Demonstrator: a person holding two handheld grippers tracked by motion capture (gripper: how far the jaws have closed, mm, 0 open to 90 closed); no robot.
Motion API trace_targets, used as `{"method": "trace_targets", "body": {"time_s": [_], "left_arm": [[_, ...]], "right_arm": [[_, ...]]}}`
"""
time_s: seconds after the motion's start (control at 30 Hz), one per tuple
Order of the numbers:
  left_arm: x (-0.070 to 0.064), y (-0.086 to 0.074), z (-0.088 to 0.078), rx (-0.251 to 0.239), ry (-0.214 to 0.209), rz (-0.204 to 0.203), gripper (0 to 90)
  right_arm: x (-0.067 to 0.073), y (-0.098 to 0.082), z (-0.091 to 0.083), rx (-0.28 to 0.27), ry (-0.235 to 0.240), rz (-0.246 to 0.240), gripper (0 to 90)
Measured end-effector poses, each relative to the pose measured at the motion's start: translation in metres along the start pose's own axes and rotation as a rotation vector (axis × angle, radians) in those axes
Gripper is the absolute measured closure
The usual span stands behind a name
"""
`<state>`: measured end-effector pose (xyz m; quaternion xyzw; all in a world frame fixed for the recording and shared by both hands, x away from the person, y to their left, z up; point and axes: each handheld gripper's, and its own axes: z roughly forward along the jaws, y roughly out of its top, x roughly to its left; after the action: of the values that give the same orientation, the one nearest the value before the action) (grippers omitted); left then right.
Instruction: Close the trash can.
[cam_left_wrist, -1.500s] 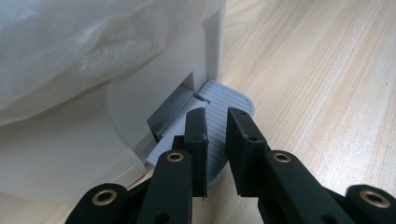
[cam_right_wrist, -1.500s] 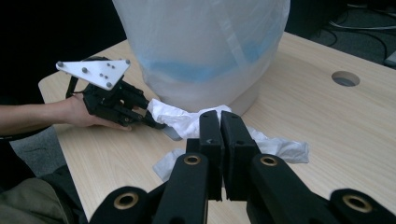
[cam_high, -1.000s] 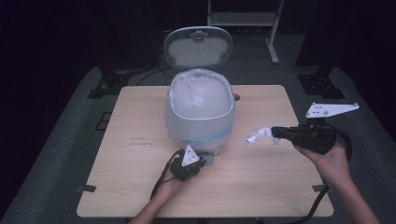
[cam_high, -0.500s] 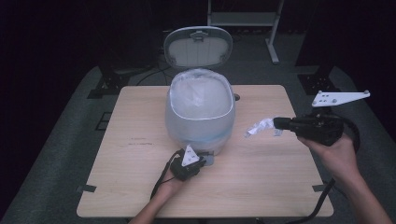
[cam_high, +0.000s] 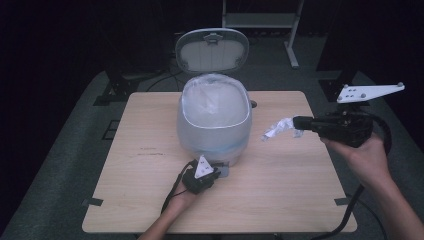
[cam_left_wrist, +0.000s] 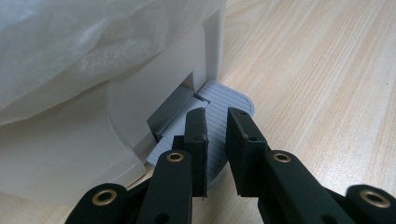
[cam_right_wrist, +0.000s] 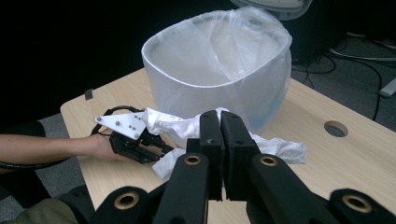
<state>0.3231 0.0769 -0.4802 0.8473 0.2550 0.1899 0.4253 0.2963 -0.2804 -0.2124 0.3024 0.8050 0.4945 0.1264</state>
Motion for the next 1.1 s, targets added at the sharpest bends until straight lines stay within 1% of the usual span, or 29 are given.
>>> {"method": "trace_targets", "body": {"time_s": [0.17,0.37,0.7,1.07,1.1], "left_arm": [[0.0,0.0,0.0,0.0,0.0,0.0,78.5],[0.0,0.0,0.0,0.0,-0.001,-0.001,78.5],[0.0,0.0,0.0,0.0,-0.001,-0.002,78.5],[0.0,0.0,0.0,0.0,0.0,-0.003,78.5],[0.0,0.0,0.0,0.0,0.0,-0.003,78.5]], "right_arm": [[0.001,0.007,-0.003,-0.015,0.013,0.004,87.6],[0.003,0.018,-0.006,-0.019,0.013,-0.002,87.6],[0.008,0.036,-0.006,-0.022,0.007,-0.033,87.6],[0.01,0.056,-0.005,-0.031,0.016,-0.041,87.6],[0.011,0.058,-0.005,-0.031,0.014,-0.048,87.6]]}}
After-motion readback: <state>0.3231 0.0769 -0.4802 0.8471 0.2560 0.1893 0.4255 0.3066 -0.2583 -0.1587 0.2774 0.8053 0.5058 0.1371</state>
